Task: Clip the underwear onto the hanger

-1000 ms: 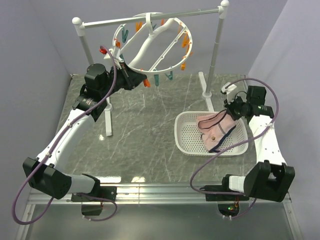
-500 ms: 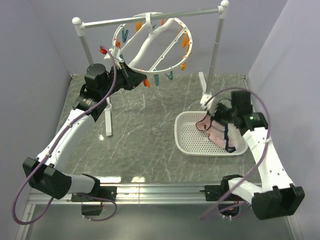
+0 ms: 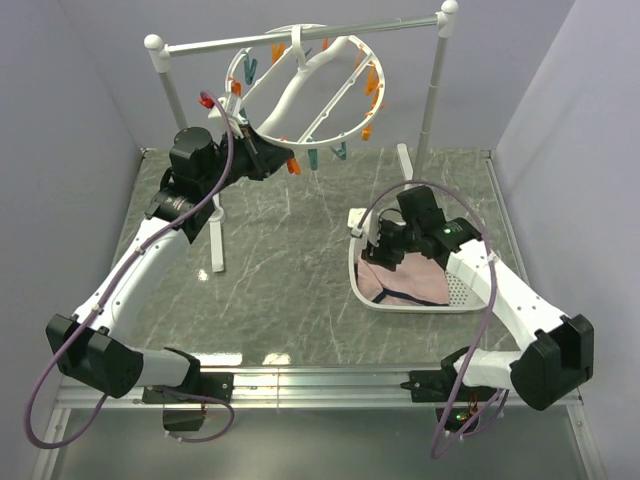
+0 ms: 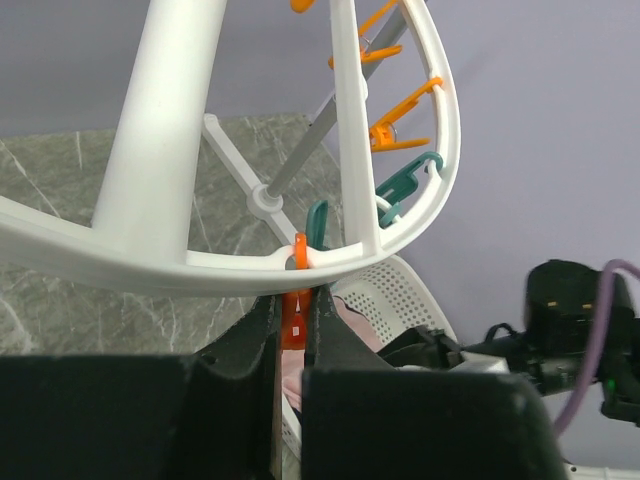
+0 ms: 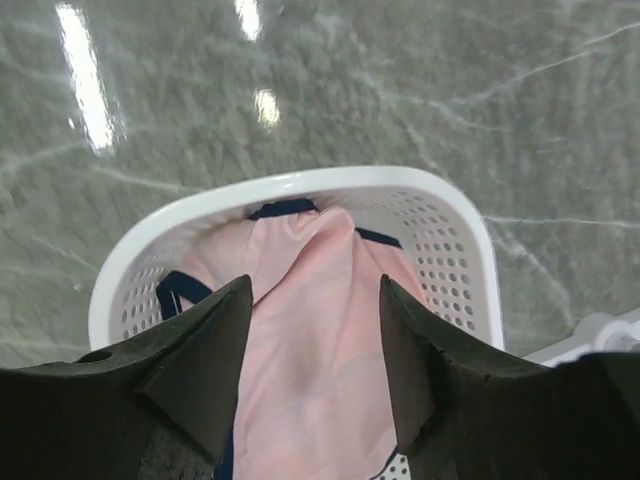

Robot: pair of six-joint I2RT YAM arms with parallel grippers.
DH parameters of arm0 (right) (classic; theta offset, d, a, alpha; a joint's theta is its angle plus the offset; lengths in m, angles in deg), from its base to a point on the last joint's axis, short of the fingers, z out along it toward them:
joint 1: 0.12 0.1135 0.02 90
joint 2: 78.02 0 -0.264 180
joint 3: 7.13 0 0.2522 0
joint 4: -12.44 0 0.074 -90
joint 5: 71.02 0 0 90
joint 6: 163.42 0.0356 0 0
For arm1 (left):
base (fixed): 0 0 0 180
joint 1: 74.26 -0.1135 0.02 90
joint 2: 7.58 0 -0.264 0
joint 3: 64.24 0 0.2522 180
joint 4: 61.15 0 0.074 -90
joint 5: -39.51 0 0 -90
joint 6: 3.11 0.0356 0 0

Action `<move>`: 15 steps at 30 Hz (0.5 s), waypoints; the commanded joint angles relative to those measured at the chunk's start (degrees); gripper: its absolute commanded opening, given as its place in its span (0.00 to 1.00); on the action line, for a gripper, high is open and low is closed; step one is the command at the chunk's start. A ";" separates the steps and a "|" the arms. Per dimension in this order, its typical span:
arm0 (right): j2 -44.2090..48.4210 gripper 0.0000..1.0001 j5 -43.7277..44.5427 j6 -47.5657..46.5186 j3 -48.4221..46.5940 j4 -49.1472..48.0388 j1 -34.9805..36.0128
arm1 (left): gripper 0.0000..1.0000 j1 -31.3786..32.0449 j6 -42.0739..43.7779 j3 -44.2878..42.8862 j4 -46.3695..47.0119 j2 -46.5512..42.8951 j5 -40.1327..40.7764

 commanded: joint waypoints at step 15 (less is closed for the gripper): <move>-9.30 0.40 -13.95 16.91 -2.86 10.30 -12.97 | 0.00 -0.22 -0.85 -0.88 0.93 1.09 -1.07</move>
